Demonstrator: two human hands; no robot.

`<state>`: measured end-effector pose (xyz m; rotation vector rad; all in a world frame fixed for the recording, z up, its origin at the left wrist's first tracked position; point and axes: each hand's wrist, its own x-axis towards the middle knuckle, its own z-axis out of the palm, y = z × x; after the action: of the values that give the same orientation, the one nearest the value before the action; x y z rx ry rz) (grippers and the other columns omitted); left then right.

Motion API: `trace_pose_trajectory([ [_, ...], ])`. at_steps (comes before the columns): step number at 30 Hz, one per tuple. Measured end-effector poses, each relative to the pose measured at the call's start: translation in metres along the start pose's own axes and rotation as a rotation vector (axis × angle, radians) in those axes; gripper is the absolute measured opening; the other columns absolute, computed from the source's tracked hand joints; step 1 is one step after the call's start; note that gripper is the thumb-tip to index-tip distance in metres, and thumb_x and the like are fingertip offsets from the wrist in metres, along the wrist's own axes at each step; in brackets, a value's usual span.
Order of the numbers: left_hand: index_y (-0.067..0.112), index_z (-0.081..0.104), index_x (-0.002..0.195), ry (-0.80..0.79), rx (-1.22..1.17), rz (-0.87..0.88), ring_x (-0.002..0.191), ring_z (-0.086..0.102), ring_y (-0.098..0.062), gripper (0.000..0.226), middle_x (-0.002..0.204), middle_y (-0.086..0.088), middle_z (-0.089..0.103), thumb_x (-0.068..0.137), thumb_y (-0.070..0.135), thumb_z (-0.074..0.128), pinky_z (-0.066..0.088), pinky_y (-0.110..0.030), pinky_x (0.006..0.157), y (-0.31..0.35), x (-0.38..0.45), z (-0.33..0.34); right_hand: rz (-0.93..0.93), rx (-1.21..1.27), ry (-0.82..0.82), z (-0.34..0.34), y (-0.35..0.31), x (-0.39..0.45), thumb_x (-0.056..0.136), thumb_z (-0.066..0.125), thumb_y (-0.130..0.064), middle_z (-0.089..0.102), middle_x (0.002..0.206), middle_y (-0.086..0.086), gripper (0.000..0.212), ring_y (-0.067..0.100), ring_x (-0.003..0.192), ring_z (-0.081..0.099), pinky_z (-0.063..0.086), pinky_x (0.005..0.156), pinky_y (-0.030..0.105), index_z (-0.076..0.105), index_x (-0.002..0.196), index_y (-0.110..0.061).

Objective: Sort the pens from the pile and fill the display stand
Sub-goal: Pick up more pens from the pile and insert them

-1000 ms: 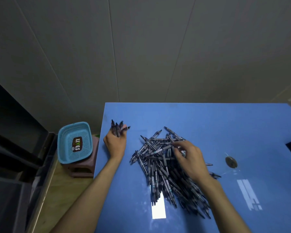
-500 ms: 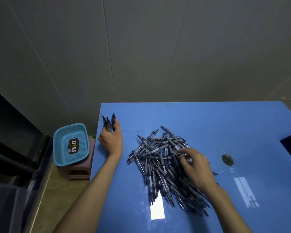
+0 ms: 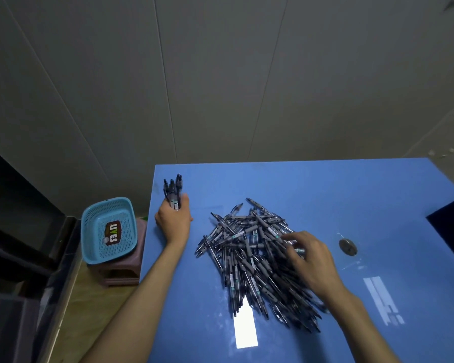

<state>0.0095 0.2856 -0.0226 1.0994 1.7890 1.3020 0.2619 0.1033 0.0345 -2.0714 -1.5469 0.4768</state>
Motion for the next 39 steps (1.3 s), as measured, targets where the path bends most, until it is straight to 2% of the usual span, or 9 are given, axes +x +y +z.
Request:
trace_pose_trajectory([
  [4,0.014,0.058,0.084,-0.213,0.045,-0.015,0.051,0.061,-0.022,0.019,0.071,-0.009,0.066,0.091,0.027,0.069,0.051,-0.032,0.048,0.031,-0.003,-0.004,0.009,0.015,0.049,-0.015,-0.005,0.001,0.096,0.061,-0.020,0.069,0.106,-0.010,0.018,0.007,0.090,0.064,0.053,0.081,0.033,0.072,0.110,-0.024],
  [7,0.011,0.057,0.098,-0.437,-0.068,-0.075,0.051,0.048,-0.016,0.011,0.076,-0.007,0.062,0.098,0.021,0.062,0.041,-0.027,0.047,0.060,-0.017,-0.001,0.022,0.031,0.100,-0.035,-0.010,-0.002,0.096,0.061,-0.021,0.068,0.106,-0.011,0.017,0.005,0.091,0.065,0.051,0.079,0.033,0.071,0.109,-0.024],
  [12,0.015,0.057,0.102,-0.746,-0.182,-0.033,0.045,0.048,-0.015,0.010,0.075,-0.006,0.062,0.102,0.025,0.060,0.042,-0.029,0.045,0.110,-0.054,0.014,0.073,0.028,0.206,-0.083,-0.009,-0.013,0.097,0.060,-0.021,0.067,0.111,-0.011,0.019,0.003,0.092,0.063,0.052,0.081,0.032,0.071,0.111,-0.026],
  [16,0.019,0.057,0.095,-0.889,-0.202,0.059,0.042,0.036,-0.013,0.013,0.072,-0.004,0.060,0.102,0.029,0.060,0.029,-0.023,0.041,0.151,-0.090,0.035,0.100,0.018,0.325,-0.132,0.002,-0.031,0.096,0.061,-0.020,0.067,0.112,-0.010,0.019,0.006,0.093,0.064,0.049,0.080,0.029,0.072,0.111,-0.023],
  [21,0.019,0.056,0.101,-1.062,-0.222,0.080,0.045,0.037,-0.011,0.011,0.074,-0.003,0.061,0.104,0.029,0.056,0.027,-0.022,0.041,0.194,-0.149,0.064,0.142,-0.004,0.460,-0.188,0.027,-0.058,0.095,0.062,-0.020,0.068,0.110,-0.010,0.018,0.006,0.092,0.064,0.048,0.081,0.028,0.072,0.110,-0.023],
  [25,0.014,0.055,0.102,-1.140,-0.207,0.120,0.047,0.040,-0.011,0.013,0.077,-0.006,0.065,0.106,0.025,0.053,0.030,-0.022,0.042,0.219,-0.202,0.084,0.159,-0.019,0.542,-0.228,0.057,-0.085,0.095,0.063,-0.020,0.068,0.108,-0.009,0.018,0.005,0.091,0.064,0.049,0.082,0.029,0.072,0.110,-0.022],
  [29,0.014,0.055,0.102,-1.183,-0.227,0.170,0.050,0.042,-0.012,0.012,0.078,-0.005,0.066,0.105,0.025,0.053,0.032,-0.022,0.043,0.235,-0.266,0.100,0.161,-0.024,0.575,-0.264,0.096,-0.117,0.094,0.063,-0.018,0.068,0.103,-0.009,0.018,0.006,0.089,0.064,0.055,0.084,0.037,0.073,0.109,-0.020],
  [36,0.015,0.057,0.103,-1.171,-0.264,0.192,0.050,0.036,-0.013,0.012,0.077,-0.004,0.064,0.105,0.027,0.054,0.027,-0.024,0.044,0.254,-0.390,0.132,0.165,-0.038,0.584,-0.323,0.174,-0.180,0.095,0.063,-0.020,0.068,0.104,-0.011,0.018,0.005,0.089,0.063,0.047,0.077,0.022,0.072,0.109,-0.023],
  [39,0.015,0.058,0.106,-1.161,-0.262,0.206,0.051,0.036,-0.013,0.012,0.078,-0.004,0.065,0.105,0.027,0.055,0.028,-0.024,0.044,0.262,-0.435,0.148,0.153,-0.040,0.582,-0.350,0.206,-0.202,0.095,0.062,-0.018,0.068,0.102,-0.011,0.019,0.007,0.091,0.063,0.053,0.082,0.033,0.073,0.110,-0.021],
])
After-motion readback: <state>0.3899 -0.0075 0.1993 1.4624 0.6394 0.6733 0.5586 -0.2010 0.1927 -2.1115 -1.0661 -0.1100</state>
